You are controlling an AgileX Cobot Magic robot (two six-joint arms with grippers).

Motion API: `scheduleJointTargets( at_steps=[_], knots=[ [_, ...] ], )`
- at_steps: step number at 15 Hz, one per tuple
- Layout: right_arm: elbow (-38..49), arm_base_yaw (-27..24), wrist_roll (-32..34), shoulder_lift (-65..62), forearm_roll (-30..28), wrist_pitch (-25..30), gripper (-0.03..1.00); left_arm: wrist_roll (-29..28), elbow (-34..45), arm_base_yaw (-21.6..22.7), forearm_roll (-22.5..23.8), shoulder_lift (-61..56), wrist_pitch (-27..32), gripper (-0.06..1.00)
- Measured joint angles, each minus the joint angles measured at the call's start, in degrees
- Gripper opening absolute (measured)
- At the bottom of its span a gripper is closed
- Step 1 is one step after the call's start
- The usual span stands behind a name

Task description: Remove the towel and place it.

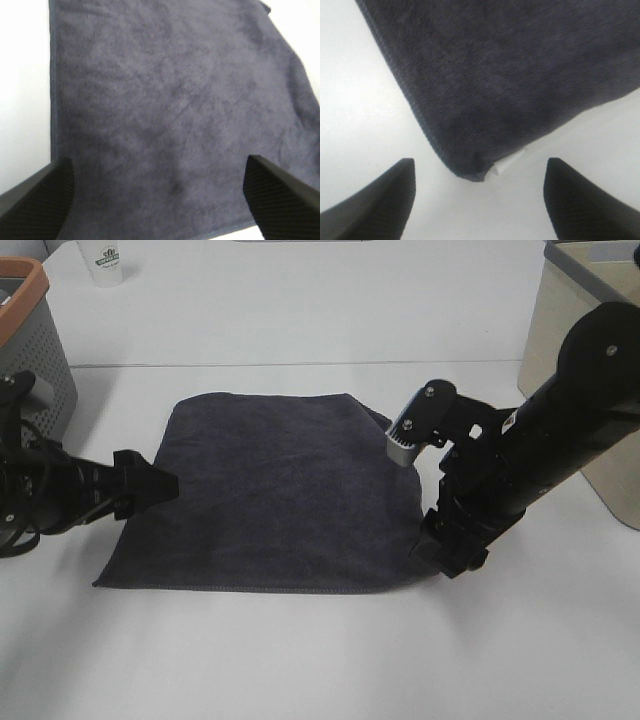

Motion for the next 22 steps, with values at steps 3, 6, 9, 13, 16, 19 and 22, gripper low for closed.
scheduleJointTargets(
  at_steps=[3,6,9,13,16,19,22],
  knots=[
    [0.0,0.0,6.4,-6.1,-6.1,-3.6,0.71,-9.1,-7.0,0.0,6.8,-2.6,3.2,0.85],
    [0.0,0.0,14.8,-9.9,-14.5,-8.3,0.71,-22.1,-17.2,-0.1,19.6,-2.6,6.2,0.84],
    [-2.2,0.0,21.3,-11.9,-21.7,-10.5,0.71,-30.8,-27.8,-0.1,30.4,-2.6,14.6,0.84],
    [-11.8,0.0,23.8,-12.0,-24.5,-10.8,0.71,-29.5,-39.6,-0.1,35.8,-2.6,30.1,0.84],
    [-21.8,-2.9,27.0,-12.0,-25.4,-11.6,0.7,-1.3,-48.5,0.6,21.7,-2.6,53.7,0.83],
    [-25.7,-7.8,37.1,-12.0,-25.4,-11.6,0.7,24.5,-53.3,4.4,-4.0,-2.6,58.5,0.83],
    [-31.1,-15.4,57.4,-12.0,-25.4,-7.1,0.7,48.2,-56.6,9.3,-32.7,-2.6,63.1,0.83]
  ],
)
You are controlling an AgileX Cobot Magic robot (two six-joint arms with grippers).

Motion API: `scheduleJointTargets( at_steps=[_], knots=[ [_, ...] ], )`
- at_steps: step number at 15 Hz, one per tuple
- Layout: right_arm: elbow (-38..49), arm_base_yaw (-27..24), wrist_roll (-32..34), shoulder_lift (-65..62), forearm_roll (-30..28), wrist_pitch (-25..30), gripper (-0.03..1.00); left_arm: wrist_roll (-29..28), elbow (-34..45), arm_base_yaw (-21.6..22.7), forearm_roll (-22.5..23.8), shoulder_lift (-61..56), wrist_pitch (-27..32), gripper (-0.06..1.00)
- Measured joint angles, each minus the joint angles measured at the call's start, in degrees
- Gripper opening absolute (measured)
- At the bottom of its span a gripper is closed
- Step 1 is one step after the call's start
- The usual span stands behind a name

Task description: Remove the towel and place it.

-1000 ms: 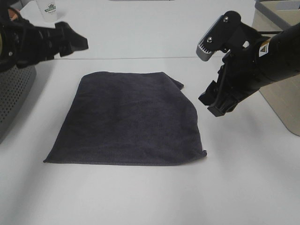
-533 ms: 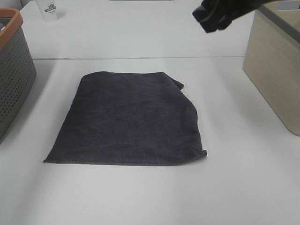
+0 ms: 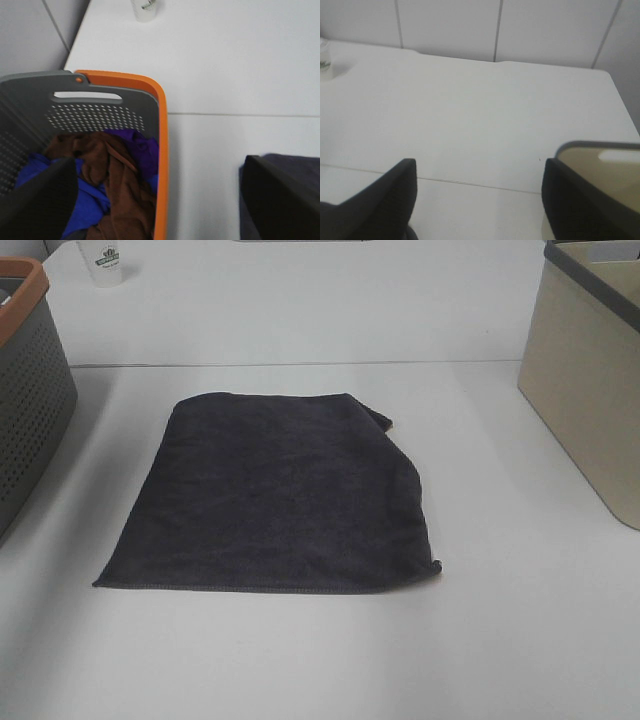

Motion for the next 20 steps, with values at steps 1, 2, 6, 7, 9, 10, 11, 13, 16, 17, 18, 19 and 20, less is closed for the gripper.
scheduleJointTargets(
  at_steps=[1,2,6,7,9,10,11,13,16,17,18,19,20],
  knots=[
    [-3.2,-2.1,3.2,0.5,-0.1,6.1,0.7,3.6,-0.3,0.7,-4.3,0.0,1.5,0.83],
    [-8.3,-4.1,3.0,2.4,-0.2,16.5,0.7,5.7,-0.4,1.1,-6.7,0.0,3.4,0.83],
    [-22.3,-4.5,-8.5,10.7,2.8,42.8,0.7,5.9,-2.8,1.1,-8.3,0.0,11.3,0.82],
    [-23.7,-4.5,-9.7,11.3,3.2,45.3,0.7,5.8,-3.3,1.1,-8.3,0.0,12.7,0.82],
    [-26.2,-4.5,-12.7,12.1,3.4,51.9,0.7,4.8,-6.1,1.1,-8.7,0.0,19.1,0.82],
    [-26.4,-4.5,-13.0,12.1,3.4,52.8,0.7,4.7,-6.7,1.1,-8.7,-0.1,21.7,0.82],
    [-26.4,-4.5,-13.0,11.9,3.4,53.0,0.7,4.6,-6.9,1.1,-8.7,-0.1,24.3,0.82],
    [-26.3,-4.5,-13.0,10.4,3.7,53.4,0.7,4.6,-6.9,1.1,-8.9,-0.1,31.2,0.81],
    [-19.1,-4.5,-13.0,2.1,4.0,53.4,0.7,4.6,-5.2,1.1,-9.1,-3.1,32.3,0.78],
    [-14.8,-4.5,-13.0,-1.0,4.0,53.5,0.7,4.6,-3.8,1.1,-9.1,-5.2,32.3,0.78],
    [-7.1,-4.5,-13.0,-7.6,3.9,53.5,0.7,4.6,0.5,1.1,-9.1,-10.7,32.4,0.77],
    [-3.0,-4.5,-13.0,-10.6,3.9,53.5,0.7,4.6,3.2,1.1,-9.1,-13.3,32.4,0.77],
    [1.2,-4.5,-13.0,-13.9,3.9,53.5,0.7,4.6,6.4,1.1,-9.1,-15.8,32.4,0.77]
  ],
)
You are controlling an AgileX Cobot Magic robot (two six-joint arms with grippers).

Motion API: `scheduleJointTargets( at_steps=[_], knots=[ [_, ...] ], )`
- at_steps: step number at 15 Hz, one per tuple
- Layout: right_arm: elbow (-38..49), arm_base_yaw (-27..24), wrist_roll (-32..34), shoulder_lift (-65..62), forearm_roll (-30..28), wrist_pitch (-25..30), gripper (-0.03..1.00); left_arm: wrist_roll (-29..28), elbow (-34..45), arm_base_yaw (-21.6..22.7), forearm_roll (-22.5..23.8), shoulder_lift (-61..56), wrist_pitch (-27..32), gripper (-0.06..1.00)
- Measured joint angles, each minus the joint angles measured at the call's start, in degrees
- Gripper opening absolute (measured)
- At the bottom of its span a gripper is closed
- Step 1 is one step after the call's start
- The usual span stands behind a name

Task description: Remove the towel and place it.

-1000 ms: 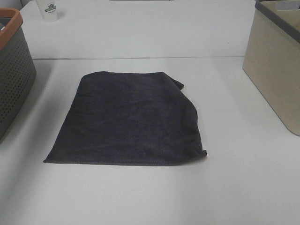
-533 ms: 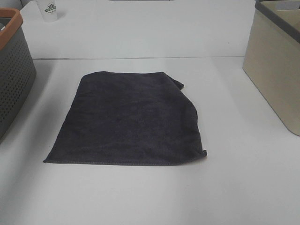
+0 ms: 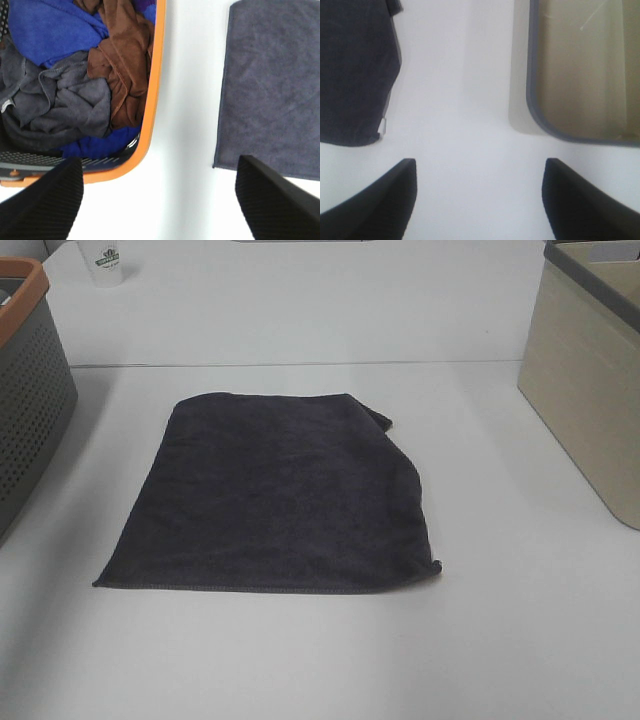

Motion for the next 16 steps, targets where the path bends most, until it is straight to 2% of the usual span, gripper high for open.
scheduleJointTargets(
  at_steps=[9,13,14,16],
  knots=[
    [29.2,0.0,0.5,-22.7,1.0,-4.4,0.7,0.0,28.4,-0.1,0.0,-23.8,-3.7,0.77],
    [37.7,0.0,0.5,-31.8,3.1,-4.5,0.7,0.0,37.6,-0.1,0.0,-34.3,-4.6,0.77],
    [40.8,0.0,0.5,-36.4,4.2,-4.8,0.7,0.0,41.4,-0.1,0.0,-39.9,-4.6,0.77],
    [42.9,0.0,0.5,-40.2,4.6,-5.2,0.7,0.0,44.2,-0.1,0.0,-45.9,-4.7,0.77]
  ],
)
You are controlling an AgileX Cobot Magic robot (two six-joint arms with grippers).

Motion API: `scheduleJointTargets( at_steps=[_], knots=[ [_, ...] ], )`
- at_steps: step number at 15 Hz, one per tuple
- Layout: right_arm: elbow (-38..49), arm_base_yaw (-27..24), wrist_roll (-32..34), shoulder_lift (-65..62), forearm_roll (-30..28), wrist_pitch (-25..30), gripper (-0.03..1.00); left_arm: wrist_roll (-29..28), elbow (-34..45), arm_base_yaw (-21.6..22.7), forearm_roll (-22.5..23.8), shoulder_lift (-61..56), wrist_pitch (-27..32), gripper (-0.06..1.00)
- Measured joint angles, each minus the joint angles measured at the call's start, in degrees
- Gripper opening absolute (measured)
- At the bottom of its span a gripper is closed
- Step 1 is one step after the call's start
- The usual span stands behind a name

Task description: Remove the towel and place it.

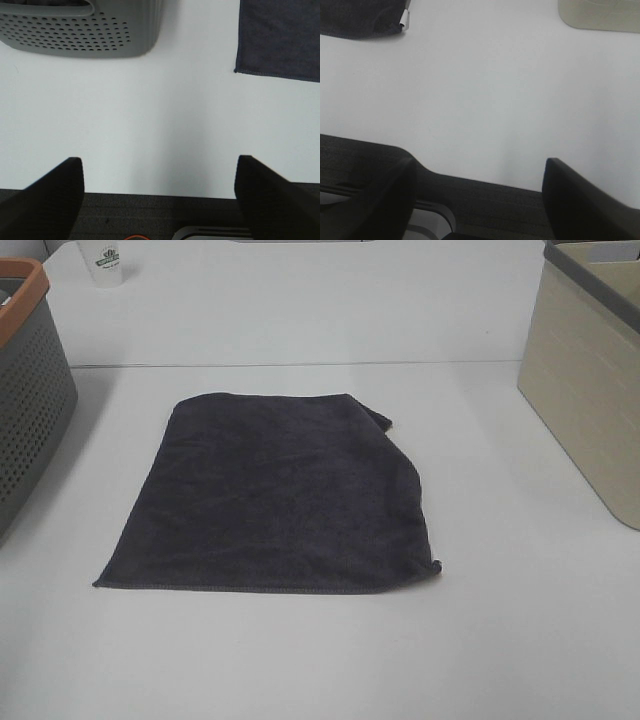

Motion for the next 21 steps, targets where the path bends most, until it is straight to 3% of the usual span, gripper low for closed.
scheduleJointTargets(
  at_steps=[4,13,21],
  knots=[
    [3.2,0.0,-0.5,-5.9,0.1,-1.7,0.7,0.0,4.9,0.0,0.0,-10.7,-1.9,0.77],
    [5.1,0.0,-1.2,-14.4,0.5,-4.0,0.7,2.1,6.0,0.0,-0.1,-28.7,-4.6,0.76],
    [5.2,0.0,-1.9,-23.0,1.8,-4.5,0.7,2.1,6.4,0.0,0.0,-29.4,-4.6,0.76]
  ],
)
